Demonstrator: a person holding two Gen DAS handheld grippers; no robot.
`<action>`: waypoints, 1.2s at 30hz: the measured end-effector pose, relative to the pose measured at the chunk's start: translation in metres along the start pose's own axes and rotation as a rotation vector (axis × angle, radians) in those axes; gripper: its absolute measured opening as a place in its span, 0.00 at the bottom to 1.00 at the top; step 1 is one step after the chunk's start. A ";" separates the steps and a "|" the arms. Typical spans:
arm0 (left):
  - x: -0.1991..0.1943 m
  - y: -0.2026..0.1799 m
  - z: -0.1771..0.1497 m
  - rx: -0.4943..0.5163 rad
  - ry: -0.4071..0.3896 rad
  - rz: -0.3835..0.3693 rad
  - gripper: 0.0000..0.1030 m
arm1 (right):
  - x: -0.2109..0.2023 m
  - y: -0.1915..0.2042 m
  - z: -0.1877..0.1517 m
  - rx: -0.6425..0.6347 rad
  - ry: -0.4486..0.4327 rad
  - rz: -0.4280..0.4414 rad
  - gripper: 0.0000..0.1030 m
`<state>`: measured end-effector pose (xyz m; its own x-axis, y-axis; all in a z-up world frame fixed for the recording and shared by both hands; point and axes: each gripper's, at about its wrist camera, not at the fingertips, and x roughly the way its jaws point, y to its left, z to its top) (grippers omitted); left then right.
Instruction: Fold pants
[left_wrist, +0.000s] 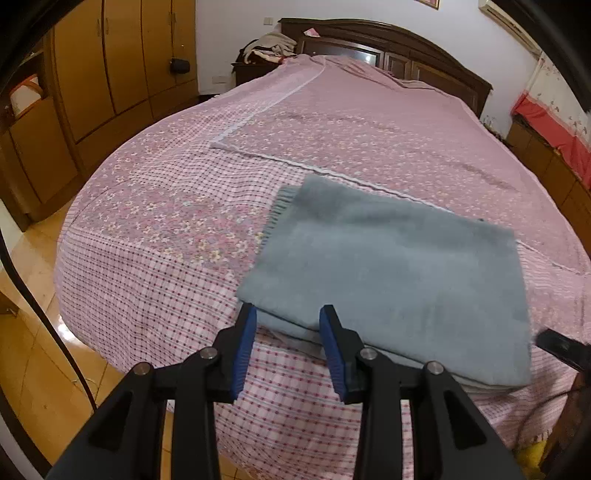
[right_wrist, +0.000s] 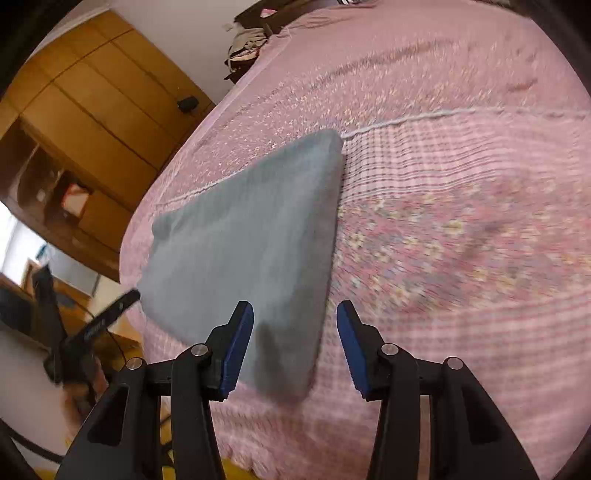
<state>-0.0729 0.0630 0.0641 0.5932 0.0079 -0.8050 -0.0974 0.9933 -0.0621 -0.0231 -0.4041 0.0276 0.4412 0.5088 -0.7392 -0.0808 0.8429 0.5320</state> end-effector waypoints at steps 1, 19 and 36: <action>-0.001 -0.001 0.000 -0.001 0.002 -0.010 0.36 | 0.006 -0.001 0.002 0.013 0.006 0.011 0.47; 0.012 0.000 -0.004 -0.008 0.031 -0.024 0.38 | 0.059 -0.007 -0.021 0.066 0.037 0.105 0.34; -0.005 0.026 0.010 -0.034 -0.024 0.003 0.38 | 0.006 0.110 0.015 -0.258 -0.098 0.141 0.14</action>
<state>-0.0707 0.0896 0.0725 0.6114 0.0144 -0.7912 -0.1265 0.9888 -0.0798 -0.0162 -0.3108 0.0877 0.4927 0.6154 -0.6153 -0.3663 0.7880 0.4949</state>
